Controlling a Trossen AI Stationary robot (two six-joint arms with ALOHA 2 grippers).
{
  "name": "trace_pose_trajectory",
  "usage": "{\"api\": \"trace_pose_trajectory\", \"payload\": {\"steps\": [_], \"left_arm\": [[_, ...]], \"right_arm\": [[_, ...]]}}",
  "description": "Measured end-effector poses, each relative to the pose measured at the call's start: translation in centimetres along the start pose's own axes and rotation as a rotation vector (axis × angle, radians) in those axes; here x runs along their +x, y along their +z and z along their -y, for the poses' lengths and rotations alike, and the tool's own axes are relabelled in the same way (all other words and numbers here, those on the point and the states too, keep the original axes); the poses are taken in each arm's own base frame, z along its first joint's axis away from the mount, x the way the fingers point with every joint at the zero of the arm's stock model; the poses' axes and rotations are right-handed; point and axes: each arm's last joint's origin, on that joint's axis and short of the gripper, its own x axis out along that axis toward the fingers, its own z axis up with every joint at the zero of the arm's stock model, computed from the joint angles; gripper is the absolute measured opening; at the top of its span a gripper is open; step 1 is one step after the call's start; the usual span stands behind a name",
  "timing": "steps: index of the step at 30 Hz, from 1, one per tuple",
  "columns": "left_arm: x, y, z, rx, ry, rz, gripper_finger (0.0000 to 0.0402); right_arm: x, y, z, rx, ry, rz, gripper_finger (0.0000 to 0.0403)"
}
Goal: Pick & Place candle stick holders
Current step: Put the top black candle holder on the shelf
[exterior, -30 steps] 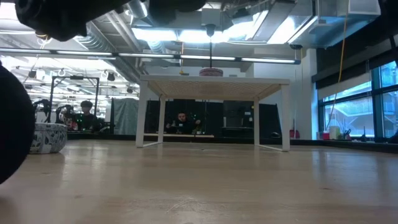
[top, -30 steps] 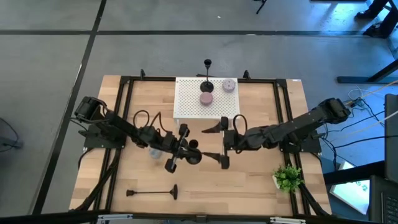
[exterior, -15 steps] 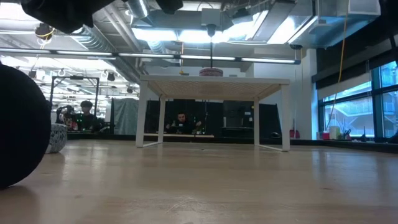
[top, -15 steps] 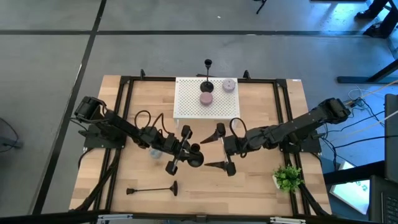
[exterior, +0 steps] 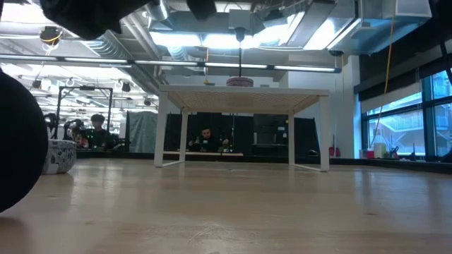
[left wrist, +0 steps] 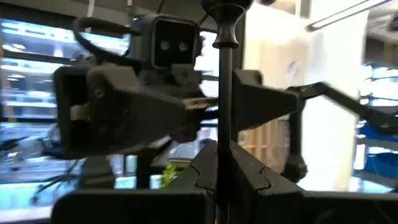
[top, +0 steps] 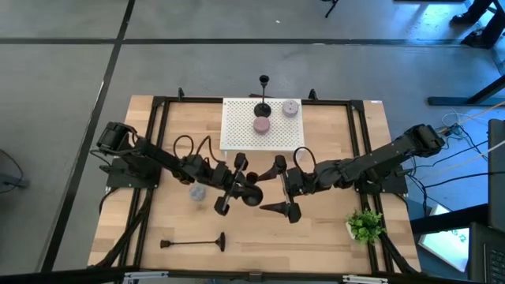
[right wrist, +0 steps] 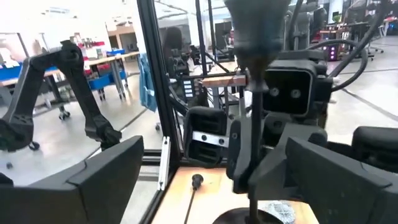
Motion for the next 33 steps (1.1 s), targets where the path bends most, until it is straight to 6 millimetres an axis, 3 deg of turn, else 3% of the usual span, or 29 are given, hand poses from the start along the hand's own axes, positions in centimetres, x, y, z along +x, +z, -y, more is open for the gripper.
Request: {"api": "trace_pose_trajectory", "payload": {"steps": [15, 24, 33], "left_arm": [[0.8, 0.0, -0.1, -0.002, -0.035, -0.055, 0.0009], [0.8, 0.0, -0.2, 0.004, -0.035, -0.056, 0.0009], [0.7, -0.9, -0.2, -0.047, -0.023, -0.151, 0.0009]], "right_arm": [[0.0, 0.0, 0.1, -0.002, -0.019, 0.000, 0.0395], [1.8, -1.9, 1.0, -0.017, -0.086, 0.017, 0.0395], [1.7, -1.9, 1.0, -0.012, -0.058, 0.011, 0.0395]]}}
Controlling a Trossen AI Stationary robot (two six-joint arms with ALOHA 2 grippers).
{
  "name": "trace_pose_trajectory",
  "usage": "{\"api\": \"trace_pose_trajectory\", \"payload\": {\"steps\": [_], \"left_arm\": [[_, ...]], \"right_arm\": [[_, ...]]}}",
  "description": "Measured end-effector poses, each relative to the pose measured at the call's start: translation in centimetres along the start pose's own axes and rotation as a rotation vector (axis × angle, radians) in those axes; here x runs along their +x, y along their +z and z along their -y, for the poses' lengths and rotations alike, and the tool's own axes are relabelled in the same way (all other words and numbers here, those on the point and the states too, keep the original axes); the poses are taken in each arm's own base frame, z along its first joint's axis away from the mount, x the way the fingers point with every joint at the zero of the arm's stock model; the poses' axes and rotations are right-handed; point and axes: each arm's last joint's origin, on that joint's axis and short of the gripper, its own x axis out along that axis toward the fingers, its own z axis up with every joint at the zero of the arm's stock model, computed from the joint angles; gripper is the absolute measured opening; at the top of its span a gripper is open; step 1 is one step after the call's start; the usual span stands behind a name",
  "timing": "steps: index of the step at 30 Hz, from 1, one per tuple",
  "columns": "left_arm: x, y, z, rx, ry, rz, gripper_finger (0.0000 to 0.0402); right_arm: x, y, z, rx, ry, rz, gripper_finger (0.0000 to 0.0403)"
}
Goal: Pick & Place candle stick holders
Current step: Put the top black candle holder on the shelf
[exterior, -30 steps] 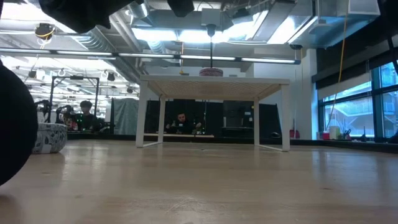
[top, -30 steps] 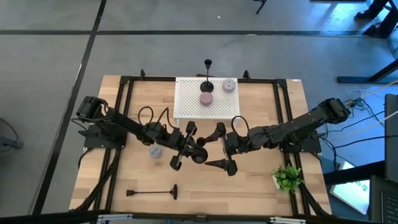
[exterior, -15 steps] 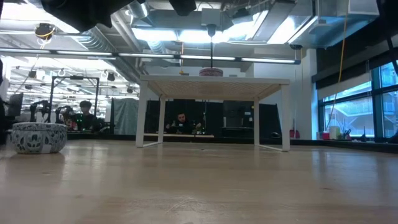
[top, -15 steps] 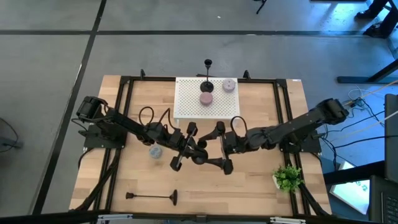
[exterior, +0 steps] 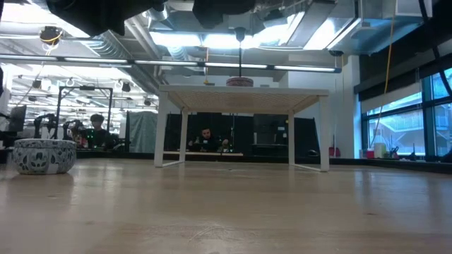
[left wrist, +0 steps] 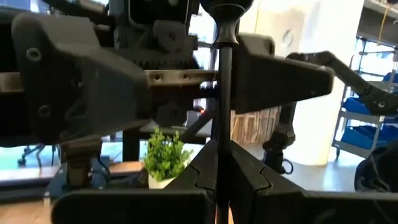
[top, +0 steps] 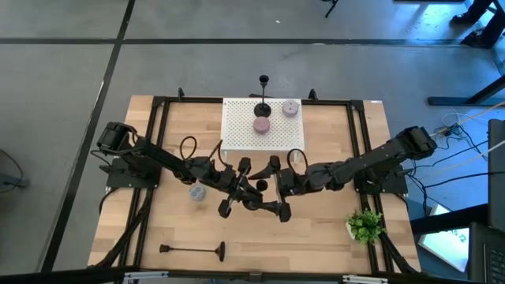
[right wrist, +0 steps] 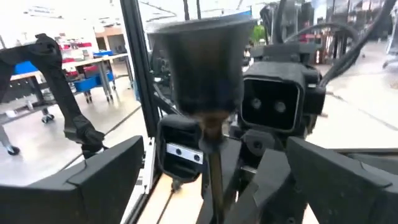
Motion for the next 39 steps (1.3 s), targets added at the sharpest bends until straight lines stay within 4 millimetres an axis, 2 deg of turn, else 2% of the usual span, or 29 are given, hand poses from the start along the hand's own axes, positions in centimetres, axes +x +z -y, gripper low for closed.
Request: {"api": "trace_pose_trajectory", "payload": {"steps": [5, 9, 21, 33, 39], "left_arm": [[0.00, 0.07, 0.06, -0.001, -0.002, 0.007, 0.0009], [0.01, 0.12, 0.08, -0.009, -0.003, 0.012, 0.0009], [0.04, 0.00, 0.30, -0.022, -0.023, -0.001, 0.0009], [0.05, -0.17, 0.36, -0.038, -0.023, -0.018, 0.0009], [0.05, -0.19, 0.29, -0.042, -0.003, -0.019, 0.0009]], "right_arm": [[0.02, -0.53, 0.34, 0.017, -0.020, -0.056, 0.0394], [0.04, -0.67, 0.54, 0.049, -0.029, -0.072, 0.0376], [0.05, -0.55, 0.53, 0.050, -0.027, -0.060, 0.0230], [0.04, -0.66, 0.53, 0.045, -0.027, -0.071, 0.0141], [0.03, -0.75, 0.53, 0.047, -0.026, -0.080, 0.0083]]}}
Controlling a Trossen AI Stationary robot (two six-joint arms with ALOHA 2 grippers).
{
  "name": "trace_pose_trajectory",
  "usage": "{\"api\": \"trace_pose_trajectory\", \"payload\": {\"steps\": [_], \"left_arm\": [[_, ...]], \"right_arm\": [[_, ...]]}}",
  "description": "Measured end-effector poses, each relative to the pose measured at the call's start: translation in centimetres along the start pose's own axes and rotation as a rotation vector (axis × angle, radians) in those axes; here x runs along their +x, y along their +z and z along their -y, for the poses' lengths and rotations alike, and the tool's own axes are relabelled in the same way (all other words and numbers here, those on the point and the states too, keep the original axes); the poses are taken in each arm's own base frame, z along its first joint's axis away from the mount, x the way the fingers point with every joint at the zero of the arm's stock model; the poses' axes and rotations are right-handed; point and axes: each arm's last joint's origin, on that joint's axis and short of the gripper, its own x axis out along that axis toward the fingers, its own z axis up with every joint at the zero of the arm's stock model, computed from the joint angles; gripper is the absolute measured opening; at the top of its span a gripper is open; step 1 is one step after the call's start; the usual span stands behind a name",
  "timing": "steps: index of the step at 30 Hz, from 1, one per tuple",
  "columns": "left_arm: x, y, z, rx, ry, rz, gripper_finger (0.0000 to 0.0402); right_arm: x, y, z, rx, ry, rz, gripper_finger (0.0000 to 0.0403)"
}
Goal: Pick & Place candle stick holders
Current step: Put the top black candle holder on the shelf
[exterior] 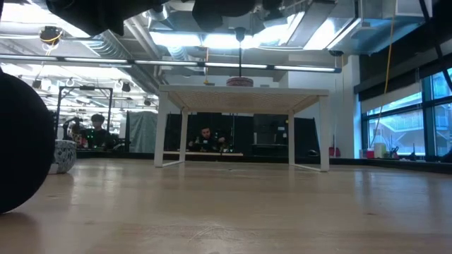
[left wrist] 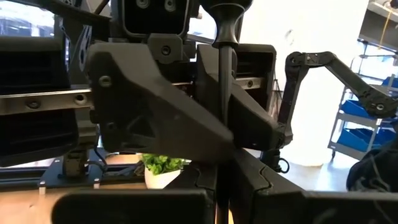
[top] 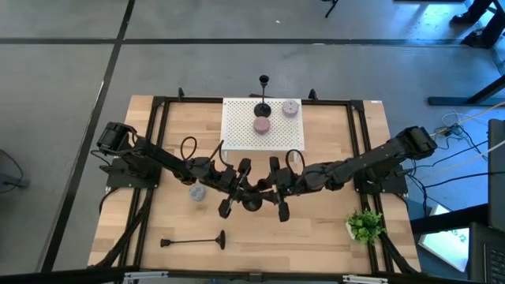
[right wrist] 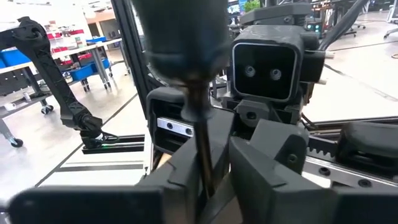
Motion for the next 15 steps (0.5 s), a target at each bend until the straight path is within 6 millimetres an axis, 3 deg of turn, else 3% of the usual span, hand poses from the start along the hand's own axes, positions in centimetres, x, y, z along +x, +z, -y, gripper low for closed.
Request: {"api": "trace_pose_trajectory", "payload": {"steps": [7, 15], "left_arm": [[0.00, -0.03, -0.10, -0.032, 0.040, 0.002, 0.0013], [0.02, -0.18, -0.07, -0.047, 0.051, -0.011, 0.0075]], "right_arm": [[-0.02, -0.02, 0.02, -0.001, -0.004, -0.003, 0.0015], [0.01, -0.15, 0.32, 0.054, -0.023, -0.019, 0.0013]]}}
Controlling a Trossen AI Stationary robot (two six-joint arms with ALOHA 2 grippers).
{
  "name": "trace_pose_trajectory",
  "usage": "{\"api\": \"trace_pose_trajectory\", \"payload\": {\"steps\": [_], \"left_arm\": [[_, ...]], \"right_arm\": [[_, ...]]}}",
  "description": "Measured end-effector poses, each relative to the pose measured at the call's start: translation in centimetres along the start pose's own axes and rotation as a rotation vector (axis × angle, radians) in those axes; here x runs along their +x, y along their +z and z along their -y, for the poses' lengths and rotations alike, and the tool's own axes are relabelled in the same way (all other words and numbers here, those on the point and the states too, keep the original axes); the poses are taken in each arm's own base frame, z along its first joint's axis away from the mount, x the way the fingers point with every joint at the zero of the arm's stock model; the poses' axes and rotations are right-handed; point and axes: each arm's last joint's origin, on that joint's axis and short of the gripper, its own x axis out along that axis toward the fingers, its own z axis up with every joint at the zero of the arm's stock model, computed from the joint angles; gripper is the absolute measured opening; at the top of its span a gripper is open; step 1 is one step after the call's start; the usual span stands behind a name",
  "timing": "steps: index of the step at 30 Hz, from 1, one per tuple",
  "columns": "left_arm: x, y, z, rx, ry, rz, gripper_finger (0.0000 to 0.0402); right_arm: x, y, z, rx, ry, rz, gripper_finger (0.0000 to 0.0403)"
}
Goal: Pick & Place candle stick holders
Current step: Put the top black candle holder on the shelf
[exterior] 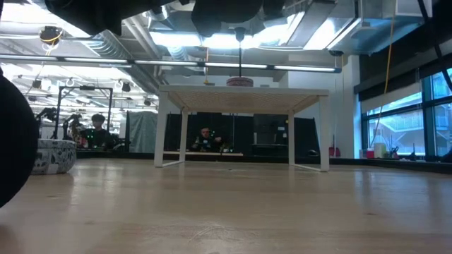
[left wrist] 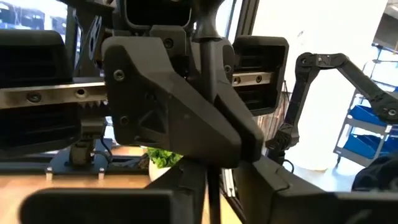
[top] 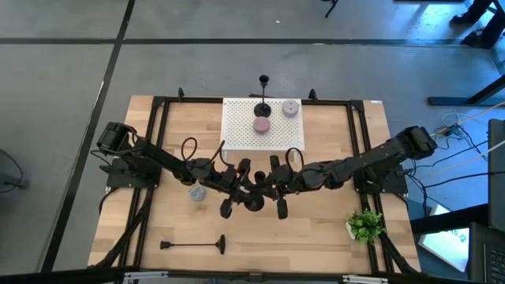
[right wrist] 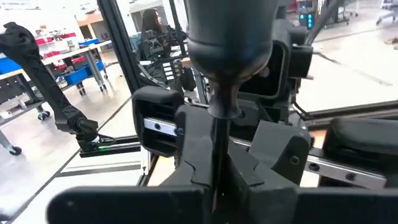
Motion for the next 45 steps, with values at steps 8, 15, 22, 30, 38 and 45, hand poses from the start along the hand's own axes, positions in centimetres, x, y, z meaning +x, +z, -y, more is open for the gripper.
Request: {"api": "trace_pose_trajectory", "payload": {"steps": [8, 15, 22, 30, 38, 45], "left_arm": [[-0.1, -0.2, -0.4, -0.034, 0.126, -0.030, 0.0128], [-0.7, -0.2, 0.2, 0.048, 0.395, -0.086, 0.0159], [-1.3, 0.2, 2.2, 0.192, 0.641, -0.070, 0.0180], [-1.7, 0.4, 3.8, 0.227, 0.716, -0.061, 0.0182], [-1.9, 0.1, 5.0, 0.201, 0.710, -0.057, 0.0182], [-2.2, -0.2, 6.0, 0.205, 0.750, -0.062, 0.0182]], "right_arm": [[-0.7, 0.2, 0.6, 0.004, -0.132, -0.038, 0.0013], [-1.8, 0.9, 0.7, -0.013, -0.216, -0.043, 0.0013], [-2.0, 0.8, 1.1, -0.036, -0.363, -0.035, 0.0013], [-2.4, 0.6, 1.9, -0.130, -0.617, -0.028, 0.0013], [-5.0, 2.1, 2.7, -0.133, -0.764, -0.040, 0.0013], [-8.9, 3.0, 4.5, -0.129, -0.961, -0.116, 0.0013]]}}
